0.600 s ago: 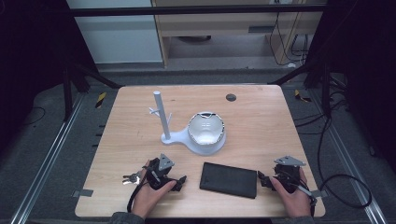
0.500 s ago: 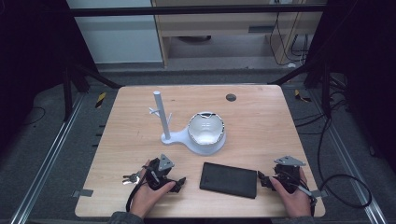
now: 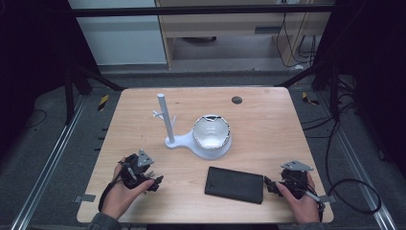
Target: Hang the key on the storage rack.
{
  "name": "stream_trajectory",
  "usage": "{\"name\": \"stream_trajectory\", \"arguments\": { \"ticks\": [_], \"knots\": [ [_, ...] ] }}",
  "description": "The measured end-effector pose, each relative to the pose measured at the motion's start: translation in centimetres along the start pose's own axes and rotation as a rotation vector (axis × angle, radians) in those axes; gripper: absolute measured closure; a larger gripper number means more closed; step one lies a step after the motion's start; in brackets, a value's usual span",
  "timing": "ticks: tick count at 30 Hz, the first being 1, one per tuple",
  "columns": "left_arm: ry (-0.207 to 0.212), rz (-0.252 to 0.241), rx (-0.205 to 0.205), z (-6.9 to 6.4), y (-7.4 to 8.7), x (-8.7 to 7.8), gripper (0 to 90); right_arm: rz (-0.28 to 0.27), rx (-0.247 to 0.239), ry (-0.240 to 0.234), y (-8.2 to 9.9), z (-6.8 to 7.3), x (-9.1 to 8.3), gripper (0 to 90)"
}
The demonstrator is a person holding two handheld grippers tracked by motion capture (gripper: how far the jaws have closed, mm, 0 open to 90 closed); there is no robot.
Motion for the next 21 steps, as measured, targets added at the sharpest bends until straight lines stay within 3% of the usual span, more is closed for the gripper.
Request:
{"name": "stream_trajectory", "arguments": {
  "ticks": [4,5,9,13,21],
  "knots": [
    [-0.011,0.023,0.008,1.0,1.3,-0.9,7.4,0.000,0.005,-0.003,0.0,0.1,0.0,2.5],
    [-0.006,0.050,-0.001,1.5,2.4,-1.4,6.8,-0.001,0.002,0.000,0.0,0.0,0.0,2.5],
    [0.011,0.073,-0.020,2.0,3.6,-2.1,6.7,-0.002,-0.001,-0.004,0.0,0.1,0.0,2.2],
    [0.043,0.082,-0.049,1.9,4.2,-2.5,6.3,0.001,-0.003,-0.011,0.1,0.1,-0.1,2.2],
    [0.048,0.131,-0.039,2.1,5.1,-2.3,6.5,0.002,-0.001,-0.010,0.2,0.2,-0.2,2.3]
  ]
}}
Point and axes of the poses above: each handheld gripper's, and its own axes: x roughly forward along the jaws, y roughly out of its underside, z roughly to its left, the point moved 9 cm from there along x, roughly forward along the jaws, and after that the axes turned 11 degrees about y, right-handed, at the moved point
